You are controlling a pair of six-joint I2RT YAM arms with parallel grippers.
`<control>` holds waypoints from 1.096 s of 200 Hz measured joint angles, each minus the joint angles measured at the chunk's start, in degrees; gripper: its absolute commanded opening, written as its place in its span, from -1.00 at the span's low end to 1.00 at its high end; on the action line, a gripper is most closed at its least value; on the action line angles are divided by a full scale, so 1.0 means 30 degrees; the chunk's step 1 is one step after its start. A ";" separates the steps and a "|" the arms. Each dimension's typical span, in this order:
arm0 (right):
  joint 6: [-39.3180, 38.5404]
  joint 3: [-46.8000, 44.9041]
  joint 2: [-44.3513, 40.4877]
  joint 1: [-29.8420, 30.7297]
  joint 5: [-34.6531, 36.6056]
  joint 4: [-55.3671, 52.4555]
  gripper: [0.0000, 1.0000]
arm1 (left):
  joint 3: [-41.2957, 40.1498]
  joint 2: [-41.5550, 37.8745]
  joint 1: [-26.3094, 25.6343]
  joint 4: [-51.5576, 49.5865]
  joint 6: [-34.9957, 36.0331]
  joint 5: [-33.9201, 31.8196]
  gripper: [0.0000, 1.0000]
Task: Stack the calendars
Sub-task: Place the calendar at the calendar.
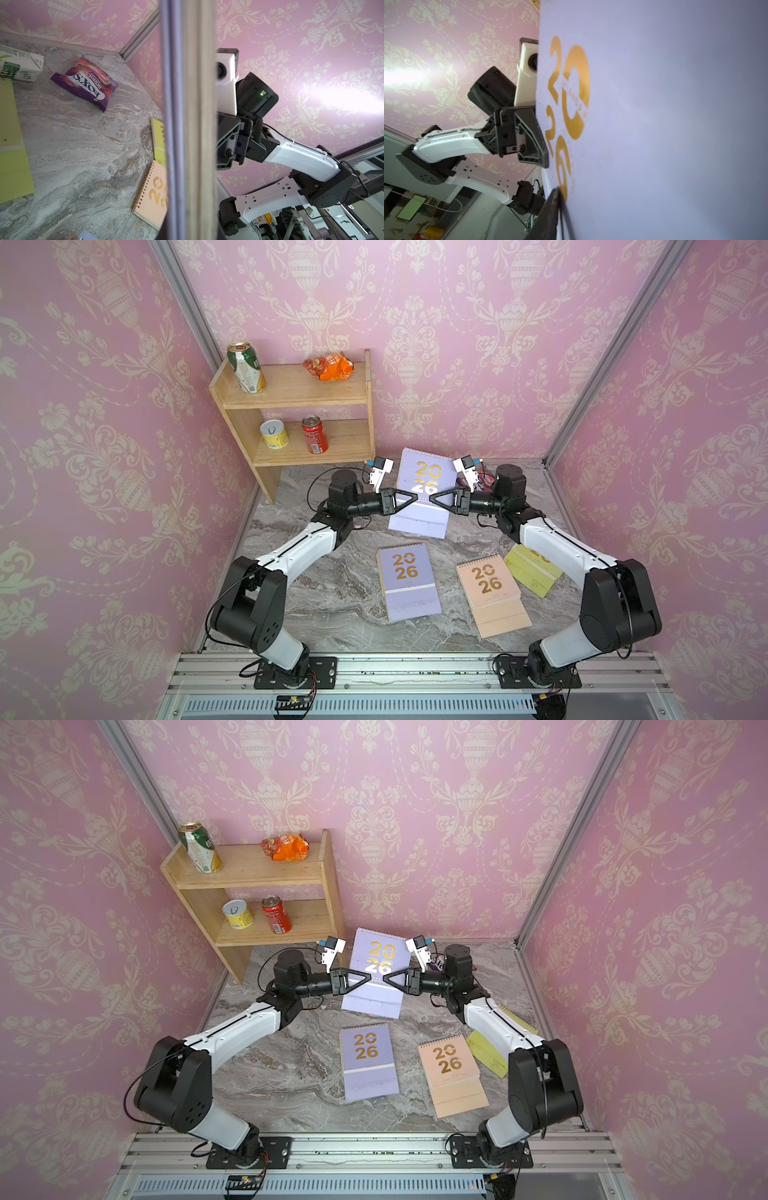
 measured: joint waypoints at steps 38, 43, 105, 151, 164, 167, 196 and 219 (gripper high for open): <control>0.0095 0.0328 -0.0051 0.0000 -0.0401 0.0255 -1.00 | -0.0036 -0.0007 0.0073 0.0197 -0.0131 0.0073 -0.12; 0.0036 0.0372 -0.0117 0.0066 -0.0291 0.0029 -1.00 | -0.0051 -0.0007 0.0058 0.0051 0.0102 0.0066 0.05; -0.1100 0.0372 -0.0685 0.0321 0.1144 -0.3694 -1.00 | -0.0634 -0.1202 -0.0124 -0.2375 0.2295 -0.0984 0.98; -0.1676 -0.0226 -0.1756 0.0401 0.1843 -0.5989 -1.00 | -0.0903 -0.4051 -0.0051 -0.6856 0.5173 -0.6339 0.98; -0.1996 -0.0532 -0.1785 0.0692 0.1967 -0.6725 -1.00 | -0.0903 -0.4772 -0.0051 -0.8065 0.5814 -0.8211 0.99; -0.2040 -0.0619 -0.1792 0.0772 0.1974 -0.6856 -1.00 | -0.0911 -0.4947 -0.0051 -0.8357 0.5945 -0.8619 0.99; -0.2200 -0.1836 -0.1872 0.1719 0.1996 -0.7694 -1.00 | -0.1472 -0.6054 -0.0051 -0.9777 0.6783 -1.1183 0.98; -0.2135 -0.2849 -0.1872 0.2412 0.1996 -0.7737 -1.00 | -0.2127 -0.6346 -0.0051 -1.0426 0.6958 -1.2080 0.98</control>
